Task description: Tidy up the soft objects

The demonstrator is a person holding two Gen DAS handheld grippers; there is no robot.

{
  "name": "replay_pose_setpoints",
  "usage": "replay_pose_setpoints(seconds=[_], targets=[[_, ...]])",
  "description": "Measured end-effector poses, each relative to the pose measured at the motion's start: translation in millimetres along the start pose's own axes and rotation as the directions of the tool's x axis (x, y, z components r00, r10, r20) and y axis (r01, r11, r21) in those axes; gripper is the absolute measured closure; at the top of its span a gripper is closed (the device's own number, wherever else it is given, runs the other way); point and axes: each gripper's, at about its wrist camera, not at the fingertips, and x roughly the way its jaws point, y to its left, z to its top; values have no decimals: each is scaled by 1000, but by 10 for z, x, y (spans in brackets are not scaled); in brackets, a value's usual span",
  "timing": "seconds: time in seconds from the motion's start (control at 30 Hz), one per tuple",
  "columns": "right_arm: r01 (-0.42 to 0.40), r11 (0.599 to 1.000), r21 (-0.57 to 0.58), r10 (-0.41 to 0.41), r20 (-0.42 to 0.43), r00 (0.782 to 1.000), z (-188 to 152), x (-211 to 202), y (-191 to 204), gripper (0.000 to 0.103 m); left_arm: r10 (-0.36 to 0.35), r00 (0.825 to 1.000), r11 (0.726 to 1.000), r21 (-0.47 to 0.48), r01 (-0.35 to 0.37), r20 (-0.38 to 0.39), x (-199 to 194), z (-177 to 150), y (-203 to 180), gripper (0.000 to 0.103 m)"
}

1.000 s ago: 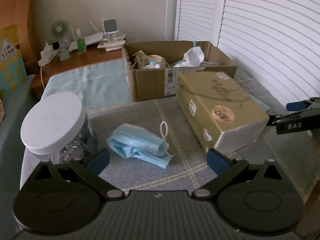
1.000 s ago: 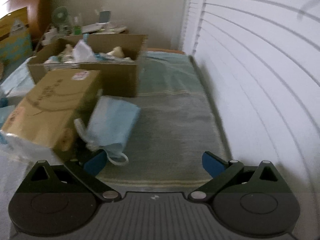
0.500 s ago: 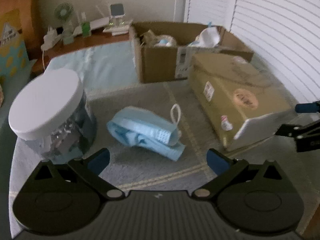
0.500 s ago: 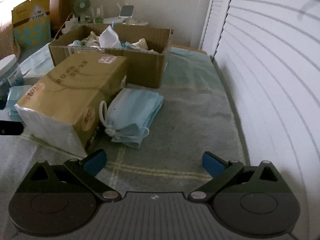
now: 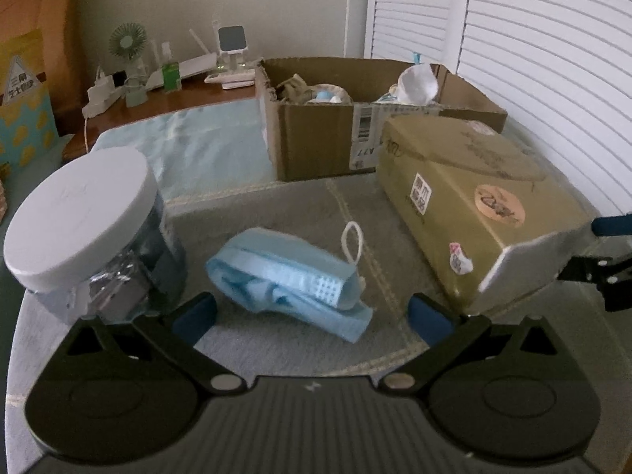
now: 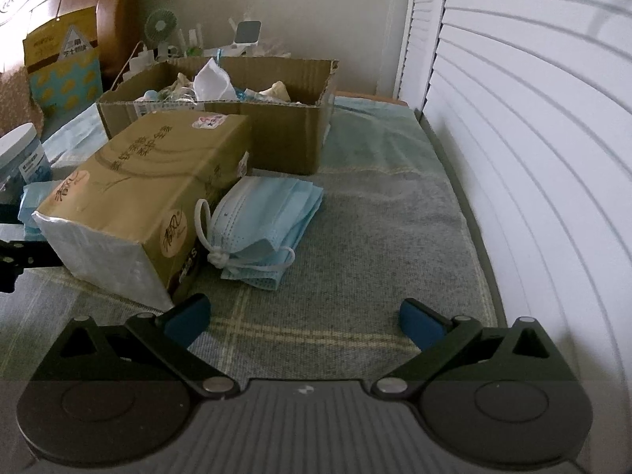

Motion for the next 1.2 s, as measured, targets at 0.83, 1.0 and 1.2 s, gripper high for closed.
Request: replay_pose_setpoints(seconds=[0.83, 1.0, 1.2], targets=[[7, 997, -76, -3, 51, 999, 118, 71, 88, 9, 43, 999, 998, -42, -42, 33, 19, 37, 1, 13], [18, 998, -63, -15, 51, 999, 144, 59, 29, 20, 43, 999, 998, -43, -42, 31, 20, 36, -3, 13], [52, 998, -20, -51, 46, 998, 122, 12, -75, 38, 49, 998, 998, -42, -48, 31, 12, 33, -15, 14]])
